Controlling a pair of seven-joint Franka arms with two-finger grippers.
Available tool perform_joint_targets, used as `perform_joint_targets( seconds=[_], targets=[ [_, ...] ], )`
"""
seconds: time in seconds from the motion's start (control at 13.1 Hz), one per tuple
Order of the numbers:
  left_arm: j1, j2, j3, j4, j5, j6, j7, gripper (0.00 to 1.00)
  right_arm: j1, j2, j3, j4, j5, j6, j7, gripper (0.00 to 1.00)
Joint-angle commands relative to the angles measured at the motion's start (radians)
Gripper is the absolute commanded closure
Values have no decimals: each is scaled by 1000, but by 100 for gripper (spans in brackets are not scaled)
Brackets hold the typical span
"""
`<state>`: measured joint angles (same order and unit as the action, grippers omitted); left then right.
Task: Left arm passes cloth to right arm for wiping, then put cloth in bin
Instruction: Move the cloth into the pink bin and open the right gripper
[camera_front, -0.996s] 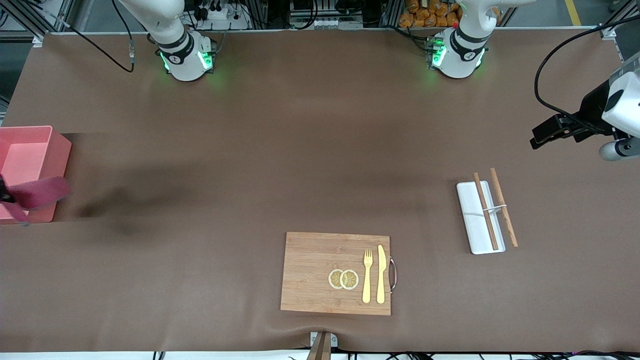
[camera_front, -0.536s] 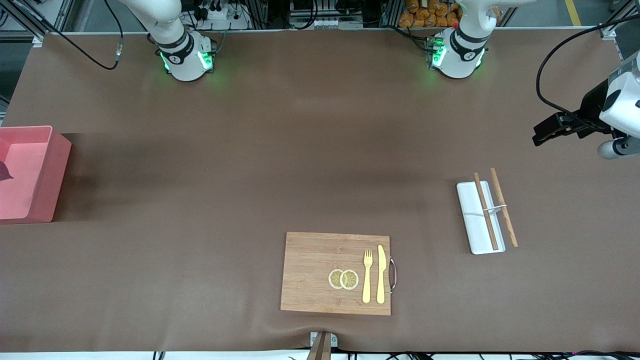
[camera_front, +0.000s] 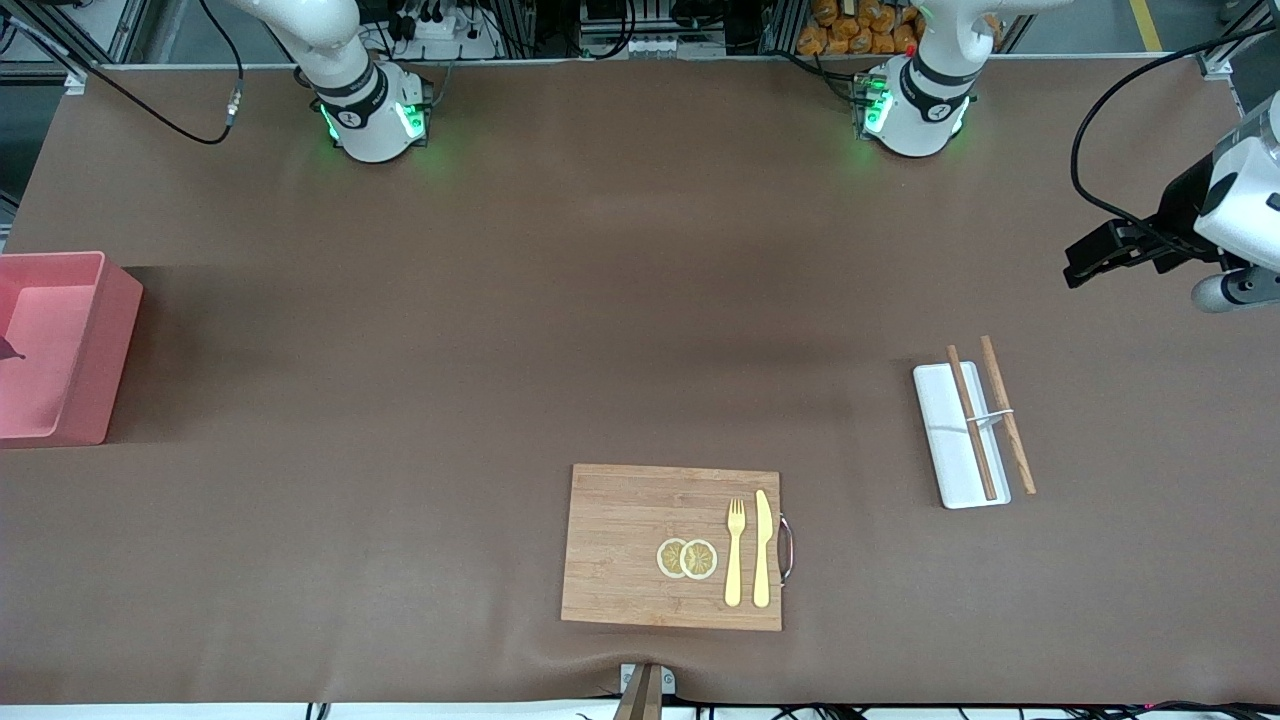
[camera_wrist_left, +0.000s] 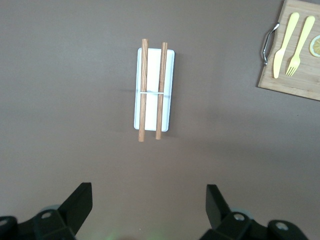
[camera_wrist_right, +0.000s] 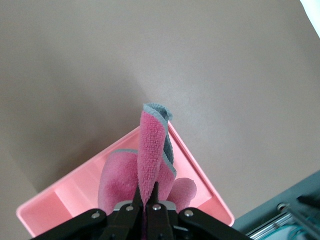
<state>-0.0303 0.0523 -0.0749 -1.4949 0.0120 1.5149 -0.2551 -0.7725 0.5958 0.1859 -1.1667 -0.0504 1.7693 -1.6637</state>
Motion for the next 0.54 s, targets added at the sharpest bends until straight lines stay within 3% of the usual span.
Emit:
perform_joint_targets(
  seconds=[0.0, 0.08, 0.15, 0.46],
  targets=[
    [-3, -34, -2, -38, 28, 21, 28, 0, -27, 18, 20, 13, 18, 27, -82, 83],
    [-3, -34, 0, -41, 28, 27, 36, 0, -28, 18, 20, 13, 17, 25, -90, 61],
    [-3, -34, 0, -44, 28, 31, 40, 0, -31, 19, 21, 12, 21, 27, -87, 1],
    [-3, -74, 0, -88, 28, 65, 42, 0, -25, 10, 26, 13, 20, 22, -68, 0]
  ],
)
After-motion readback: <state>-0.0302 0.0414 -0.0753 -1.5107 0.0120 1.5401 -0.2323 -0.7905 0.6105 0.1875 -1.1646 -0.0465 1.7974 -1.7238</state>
